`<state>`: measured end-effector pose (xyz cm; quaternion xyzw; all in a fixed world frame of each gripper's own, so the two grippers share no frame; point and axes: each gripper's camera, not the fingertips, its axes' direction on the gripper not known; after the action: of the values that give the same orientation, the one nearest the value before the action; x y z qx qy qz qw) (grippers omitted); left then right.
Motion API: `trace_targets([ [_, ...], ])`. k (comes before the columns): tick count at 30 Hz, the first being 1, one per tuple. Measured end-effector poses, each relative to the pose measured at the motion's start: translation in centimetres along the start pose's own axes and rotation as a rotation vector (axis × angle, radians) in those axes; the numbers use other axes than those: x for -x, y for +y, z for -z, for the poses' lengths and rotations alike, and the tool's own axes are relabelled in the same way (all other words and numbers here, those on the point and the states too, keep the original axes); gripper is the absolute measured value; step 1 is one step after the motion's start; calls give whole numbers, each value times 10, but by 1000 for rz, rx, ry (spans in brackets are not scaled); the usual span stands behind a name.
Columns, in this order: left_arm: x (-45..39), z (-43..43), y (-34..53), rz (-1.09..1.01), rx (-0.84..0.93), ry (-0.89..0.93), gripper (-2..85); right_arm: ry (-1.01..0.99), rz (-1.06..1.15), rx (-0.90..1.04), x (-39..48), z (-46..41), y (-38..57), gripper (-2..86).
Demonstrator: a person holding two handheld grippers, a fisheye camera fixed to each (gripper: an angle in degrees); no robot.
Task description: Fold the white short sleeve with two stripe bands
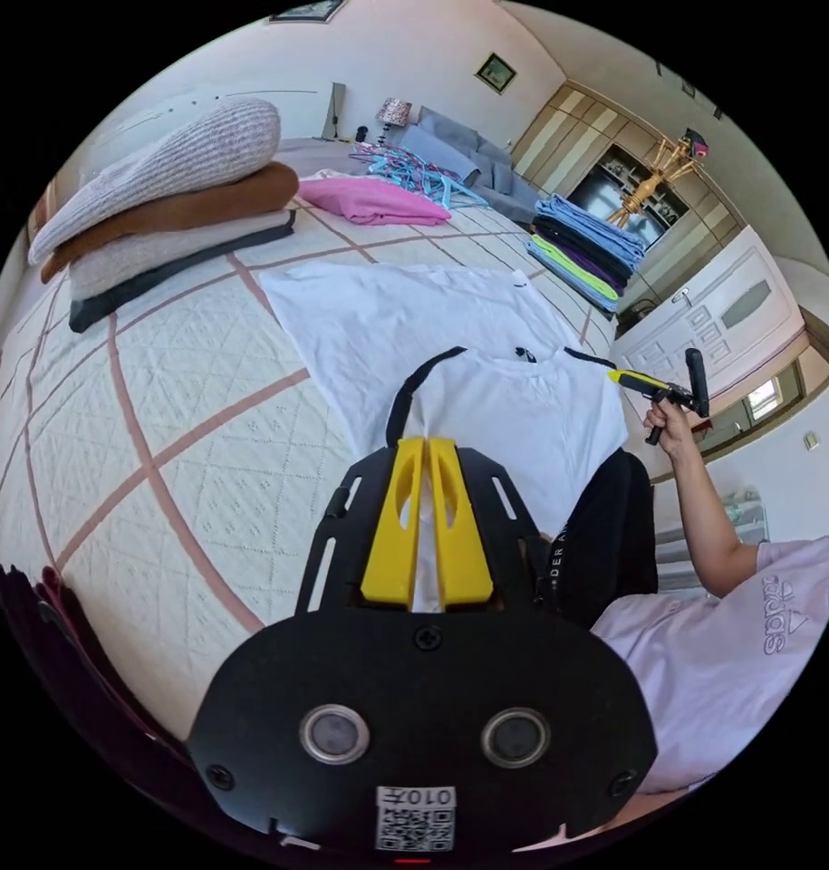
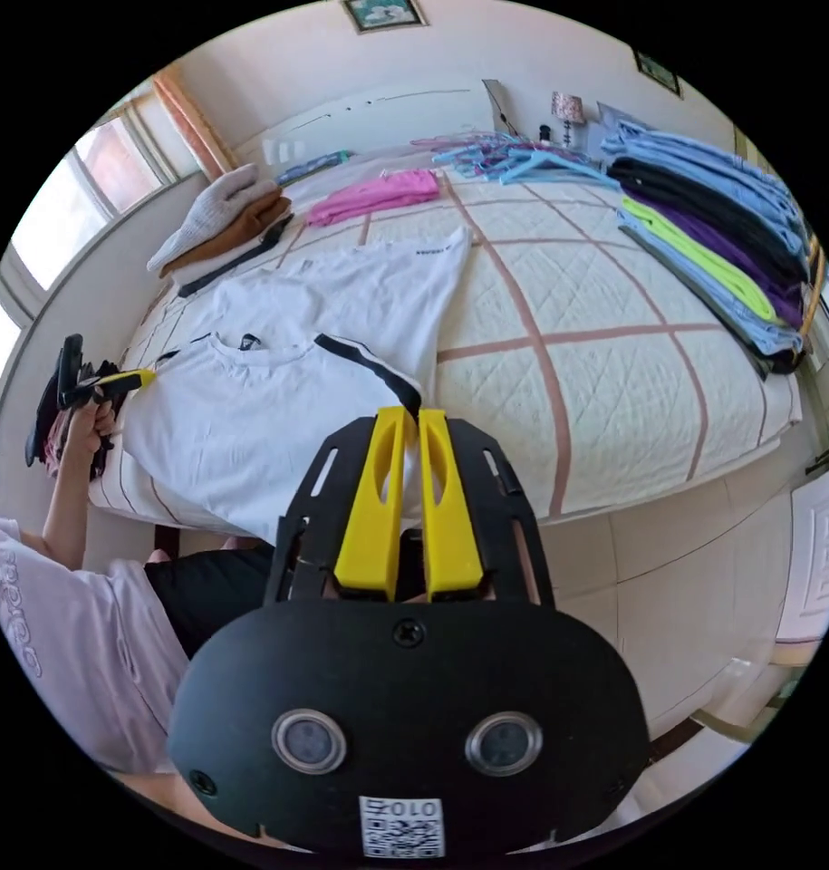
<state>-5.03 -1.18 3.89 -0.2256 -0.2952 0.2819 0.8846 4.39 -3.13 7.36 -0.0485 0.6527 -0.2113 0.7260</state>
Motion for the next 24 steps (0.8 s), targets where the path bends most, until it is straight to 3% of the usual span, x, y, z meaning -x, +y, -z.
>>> trace_targets([
  [8, 16, -13, 9, 60, -27, 37, 28, 37, 22, 46, -7, -11, -19, 68],
  [14, -17, 40, 18, -81, -175, -224, 70, 141, 49, -104, 9, 44, -10, 74],
  [19, -39, 32, -8, -244, -181, -92, 75, 86, 155, -42, 23, 45, -32, 75],
  [21, -46, 14, -21, -299, -127, -67, 79, 58, 174, 25, 22, 31, -42, 76],
  [24, -39, -35, -39, -280, 132, -130, 90, 28, 158, 129, 15, 14, -56, 80],
])
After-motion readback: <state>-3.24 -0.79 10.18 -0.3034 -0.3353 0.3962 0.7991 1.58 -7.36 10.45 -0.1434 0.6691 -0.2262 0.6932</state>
